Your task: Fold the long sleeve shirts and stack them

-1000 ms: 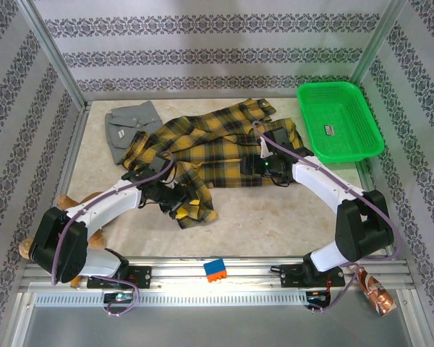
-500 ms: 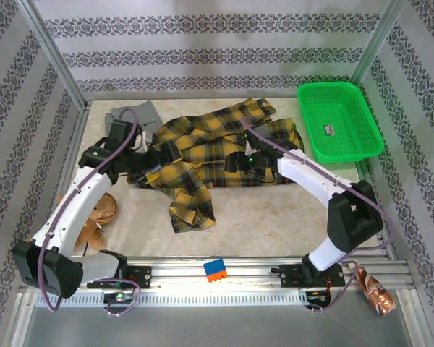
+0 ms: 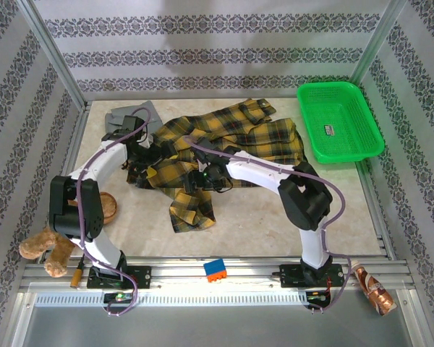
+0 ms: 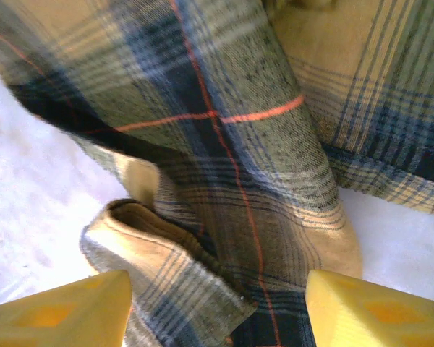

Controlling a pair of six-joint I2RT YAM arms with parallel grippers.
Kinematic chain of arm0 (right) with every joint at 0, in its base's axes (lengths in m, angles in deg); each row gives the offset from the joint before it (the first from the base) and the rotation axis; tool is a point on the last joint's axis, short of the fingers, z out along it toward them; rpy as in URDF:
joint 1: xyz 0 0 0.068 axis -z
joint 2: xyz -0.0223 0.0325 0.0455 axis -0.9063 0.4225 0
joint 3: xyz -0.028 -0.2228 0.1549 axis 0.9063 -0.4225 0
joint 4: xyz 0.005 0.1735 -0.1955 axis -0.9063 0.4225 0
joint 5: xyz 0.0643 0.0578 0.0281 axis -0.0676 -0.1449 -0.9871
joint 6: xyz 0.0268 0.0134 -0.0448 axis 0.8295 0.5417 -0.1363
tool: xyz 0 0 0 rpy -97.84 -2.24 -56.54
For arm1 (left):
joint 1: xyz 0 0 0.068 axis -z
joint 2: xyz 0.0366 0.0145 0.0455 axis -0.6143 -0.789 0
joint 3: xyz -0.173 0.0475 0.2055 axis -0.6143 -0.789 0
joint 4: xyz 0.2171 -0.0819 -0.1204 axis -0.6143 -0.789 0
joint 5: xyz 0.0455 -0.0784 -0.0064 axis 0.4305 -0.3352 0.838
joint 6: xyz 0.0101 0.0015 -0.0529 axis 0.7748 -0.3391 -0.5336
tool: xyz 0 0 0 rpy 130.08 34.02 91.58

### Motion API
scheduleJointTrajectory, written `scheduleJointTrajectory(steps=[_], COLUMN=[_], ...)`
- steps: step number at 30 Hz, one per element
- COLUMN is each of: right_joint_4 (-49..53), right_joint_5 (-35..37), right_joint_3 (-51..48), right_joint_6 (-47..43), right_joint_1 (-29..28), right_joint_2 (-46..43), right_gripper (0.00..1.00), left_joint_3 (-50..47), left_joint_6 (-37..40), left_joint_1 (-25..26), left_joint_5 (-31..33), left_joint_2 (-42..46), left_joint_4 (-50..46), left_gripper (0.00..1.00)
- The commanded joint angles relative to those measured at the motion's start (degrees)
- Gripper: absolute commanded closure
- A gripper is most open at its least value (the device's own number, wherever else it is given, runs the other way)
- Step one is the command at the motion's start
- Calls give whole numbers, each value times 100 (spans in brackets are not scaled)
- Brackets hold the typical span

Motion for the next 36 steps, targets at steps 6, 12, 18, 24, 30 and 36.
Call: scheduleJointTrajectory(steps=[6, 12, 18, 24, 30, 36], right_joint_4=[48, -108, -113, -138, -104, -150], right_joint_5=[251, 127, -131, -349, -488, -426], right_joint_3=[96, -57, -48, -240, -259, -112], right_joint_6=[-430, -464, -587, -657, -799, -848], right_joint_1=[-199, -205, -257, -281, -324, -333], right_joint_2=[283, 344, 347, 303, 263, 250], right_gripper=[36, 41, 55, 61, 62, 95], left_joint_3=[-211, -202, 27, 25, 39, 217], left_joint_6=[23, -39, -28, -46, -109, -257], left_joint_1=[-49, -58, -58, -67, -85, -128], left_joint_5=[-307, -228, -191, -182, -235, -404], left_joint_2=[-360, -482, -723, -780, -753, -586], left_joint_4=[929, 1109, 1116, 1147, 1192, 1225], left_gripper=[4, 4, 4, 4, 3, 1])
